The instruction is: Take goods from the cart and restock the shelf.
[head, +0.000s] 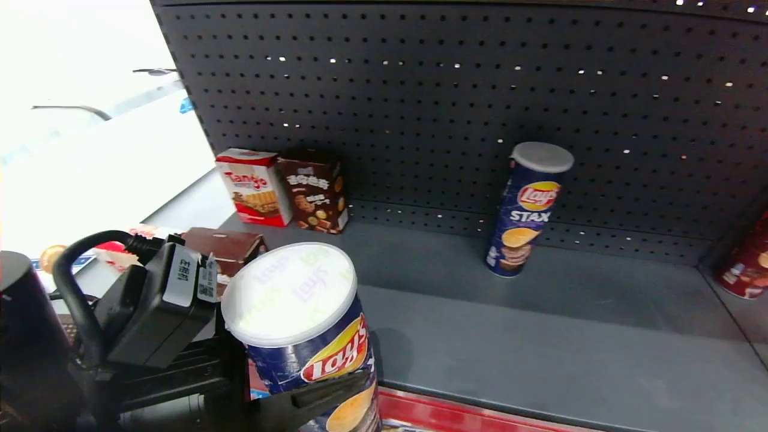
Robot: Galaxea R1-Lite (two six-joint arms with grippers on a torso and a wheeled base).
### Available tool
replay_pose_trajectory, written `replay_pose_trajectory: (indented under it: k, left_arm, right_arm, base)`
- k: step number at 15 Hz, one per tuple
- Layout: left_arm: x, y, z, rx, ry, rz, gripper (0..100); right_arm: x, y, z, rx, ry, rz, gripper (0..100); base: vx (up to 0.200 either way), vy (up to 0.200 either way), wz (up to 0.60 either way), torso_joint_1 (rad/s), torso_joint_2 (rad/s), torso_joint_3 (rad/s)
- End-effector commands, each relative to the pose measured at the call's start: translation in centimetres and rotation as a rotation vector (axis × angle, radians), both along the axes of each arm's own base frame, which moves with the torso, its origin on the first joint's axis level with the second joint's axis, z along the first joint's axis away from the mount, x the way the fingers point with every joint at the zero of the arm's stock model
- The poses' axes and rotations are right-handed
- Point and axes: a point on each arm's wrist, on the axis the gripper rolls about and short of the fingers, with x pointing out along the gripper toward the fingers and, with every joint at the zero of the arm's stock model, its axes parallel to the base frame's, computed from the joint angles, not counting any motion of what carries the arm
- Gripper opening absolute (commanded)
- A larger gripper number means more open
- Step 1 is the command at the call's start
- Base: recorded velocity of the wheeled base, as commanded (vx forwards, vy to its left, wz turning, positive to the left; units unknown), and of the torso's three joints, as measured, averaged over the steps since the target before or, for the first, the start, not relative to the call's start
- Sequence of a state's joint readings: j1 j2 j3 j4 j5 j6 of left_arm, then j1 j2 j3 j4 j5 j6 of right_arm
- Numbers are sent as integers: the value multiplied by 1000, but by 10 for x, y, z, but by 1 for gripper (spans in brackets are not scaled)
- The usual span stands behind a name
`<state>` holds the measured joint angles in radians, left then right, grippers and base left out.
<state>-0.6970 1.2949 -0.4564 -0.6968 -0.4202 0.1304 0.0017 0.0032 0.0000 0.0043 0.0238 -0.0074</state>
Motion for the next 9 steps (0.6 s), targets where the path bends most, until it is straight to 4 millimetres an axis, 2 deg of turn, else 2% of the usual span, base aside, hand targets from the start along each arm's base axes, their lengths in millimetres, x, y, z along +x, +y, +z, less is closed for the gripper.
replay_pose_trajectory:
  k: [1, 2, 9]
  left_arm:
    - [0, 1, -3, 6, 7, 2, 0]
    - [-1, 1, -4, 6, 9, 5, 0]
    - [-2, 6, -1, -4, -2, 27, 0]
  right_arm:
    - [0, 0, 0, 0, 0, 1, 100]
    - [0, 0, 0, 0, 0, 1, 100]
    - [0, 0, 0, 0, 0, 1, 100]
  base:
    - [0, 0, -600, -2, 2, -2]
    - [0, 0, -600, 2, -2, 2]
    - [0, 0, 0, 0, 0, 0]
